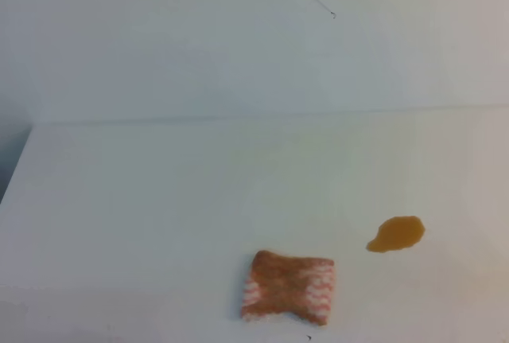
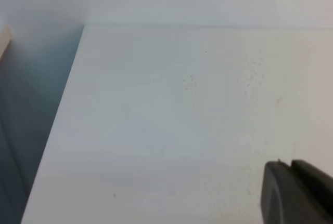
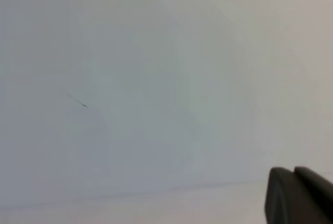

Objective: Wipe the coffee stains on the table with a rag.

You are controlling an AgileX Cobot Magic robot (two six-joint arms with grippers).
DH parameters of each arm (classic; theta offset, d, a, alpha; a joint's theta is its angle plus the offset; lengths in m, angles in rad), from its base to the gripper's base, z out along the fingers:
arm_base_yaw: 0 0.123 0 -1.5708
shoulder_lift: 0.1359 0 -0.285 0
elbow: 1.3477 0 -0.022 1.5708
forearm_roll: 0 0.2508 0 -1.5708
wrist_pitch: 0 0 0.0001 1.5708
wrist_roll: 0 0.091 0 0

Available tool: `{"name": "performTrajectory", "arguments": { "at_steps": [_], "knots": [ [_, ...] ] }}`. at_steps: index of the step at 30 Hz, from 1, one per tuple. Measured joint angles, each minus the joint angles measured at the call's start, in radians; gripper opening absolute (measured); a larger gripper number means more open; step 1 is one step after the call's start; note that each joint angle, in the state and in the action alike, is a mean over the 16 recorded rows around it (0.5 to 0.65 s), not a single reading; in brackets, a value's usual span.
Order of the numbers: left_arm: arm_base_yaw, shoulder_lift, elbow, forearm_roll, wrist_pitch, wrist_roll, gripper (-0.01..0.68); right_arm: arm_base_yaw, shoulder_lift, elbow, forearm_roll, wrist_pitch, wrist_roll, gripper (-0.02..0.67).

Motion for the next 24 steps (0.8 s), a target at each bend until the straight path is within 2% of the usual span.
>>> {"name": "performTrajectory", "arguments": {
  "at_steps": [6, 12, 15, 18, 24],
  "knots": [
    [0.000, 0.000, 0.000, 0.000, 0.000, 0.000, -0.001, 0.000, 0.122, -0.197, 0.069, 0.251, -0.030, -0.002],
    [0.000, 0.000, 0.000, 0.000, 0.000, 0.000, -0.001, 0.000, 0.360, -0.431, 0.215, 0.560, -0.201, -0.001],
    [0.000, 0.000, 0.000, 0.000, 0.000, 0.000, -0.001, 0.000, 0.509, -0.514, 0.315, 0.664, -0.339, -0.001],
    [0.000, 0.000, 0.000, 0.000, 0.000, 0.000, -0.001, 0.002, 0.664, -0.568, 0.455, 0.723, -0.538, -0.001],
    [0.000, 0.000, 0.000, 0.000, 0.000, 0.000, -0.001, 0.055, 0.952, -0.602, 0.775, 0.717, -0.926, 0.000]
  ]
}}
